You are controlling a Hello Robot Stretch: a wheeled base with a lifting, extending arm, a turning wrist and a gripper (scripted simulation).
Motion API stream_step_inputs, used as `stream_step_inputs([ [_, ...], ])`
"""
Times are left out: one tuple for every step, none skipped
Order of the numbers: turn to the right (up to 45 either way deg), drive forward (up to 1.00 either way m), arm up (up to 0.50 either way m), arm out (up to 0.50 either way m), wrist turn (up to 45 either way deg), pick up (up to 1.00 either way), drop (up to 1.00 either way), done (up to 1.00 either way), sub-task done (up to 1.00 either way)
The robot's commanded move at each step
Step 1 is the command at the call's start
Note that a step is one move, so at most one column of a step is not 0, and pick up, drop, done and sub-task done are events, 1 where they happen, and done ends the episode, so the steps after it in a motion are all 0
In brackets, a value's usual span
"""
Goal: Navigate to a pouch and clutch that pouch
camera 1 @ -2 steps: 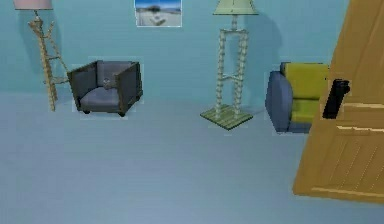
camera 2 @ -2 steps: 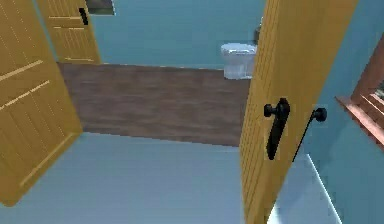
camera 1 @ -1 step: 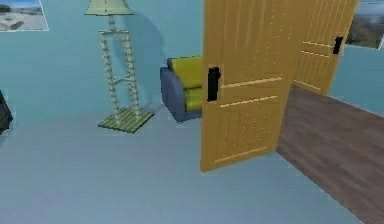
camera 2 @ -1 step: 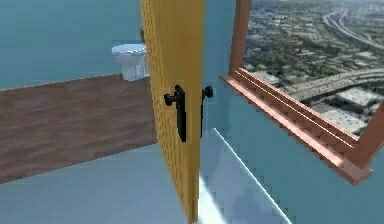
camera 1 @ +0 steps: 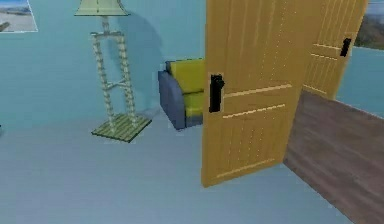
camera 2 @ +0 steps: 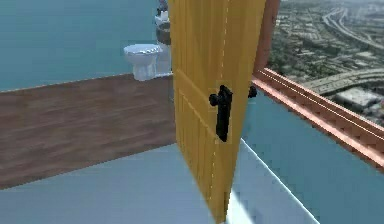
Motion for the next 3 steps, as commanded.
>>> stream_step_inputs([
  [33.0,0.0,0.0,0.0,0.0,0.0,0.0,0.0,0.0],
  [0.0,0.5,0.0,0.0,0.0,0.0,0.0,0.0,0.0],
  [21.0,0.0,0.0,0.0,0.0,0.0,0.0,0.0,0.0],
])
